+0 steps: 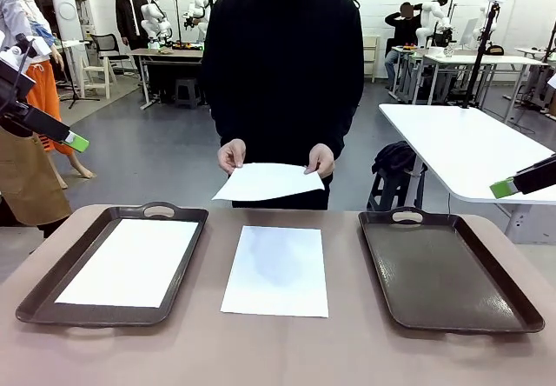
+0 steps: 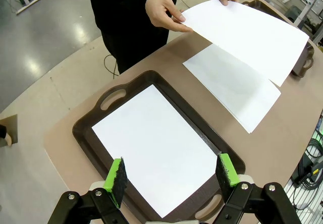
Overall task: Sort the A4 documents.
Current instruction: Receive the A4 Paper.
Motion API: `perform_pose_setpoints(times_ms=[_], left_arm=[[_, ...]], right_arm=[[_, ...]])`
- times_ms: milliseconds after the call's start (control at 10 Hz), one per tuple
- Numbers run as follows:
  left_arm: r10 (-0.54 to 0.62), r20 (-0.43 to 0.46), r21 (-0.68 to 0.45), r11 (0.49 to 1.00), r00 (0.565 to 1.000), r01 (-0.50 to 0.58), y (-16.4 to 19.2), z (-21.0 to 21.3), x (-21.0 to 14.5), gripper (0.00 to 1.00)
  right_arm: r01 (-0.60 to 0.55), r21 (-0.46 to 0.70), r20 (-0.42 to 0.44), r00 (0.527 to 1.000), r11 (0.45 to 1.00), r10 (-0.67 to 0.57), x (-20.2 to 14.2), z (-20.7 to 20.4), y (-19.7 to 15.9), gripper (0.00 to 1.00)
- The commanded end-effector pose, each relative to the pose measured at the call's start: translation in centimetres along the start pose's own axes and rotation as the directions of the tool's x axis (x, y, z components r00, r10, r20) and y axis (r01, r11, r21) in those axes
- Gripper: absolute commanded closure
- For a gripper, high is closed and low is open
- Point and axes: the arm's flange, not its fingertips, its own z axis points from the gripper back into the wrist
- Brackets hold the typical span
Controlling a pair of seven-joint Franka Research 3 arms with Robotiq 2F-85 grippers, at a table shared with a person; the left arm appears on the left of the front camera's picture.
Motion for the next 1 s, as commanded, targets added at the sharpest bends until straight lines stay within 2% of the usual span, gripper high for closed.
perform_pose_setpoints(times_ms=[0, 900], left_arm=[[-0.001, 0.000, -0.001, 1.000, 1.000, 0.001, -0.09, -0.05, 0.07, 0.08], [-0.001, 0.000, -0.001, 1.000, 1.000, 0.001, -0.09, -0.05, 0.07, 0.08]], right_arm=[[0.007, 0.001, -0.001, 1.000, 1.000, -0.007, 0.01, -0.14, -0.03, 0.00], [0.007, 0.001, -0.001, 1.000, 1.000, -0.007, 0.01, -0.14, -0.03, 0.00]])
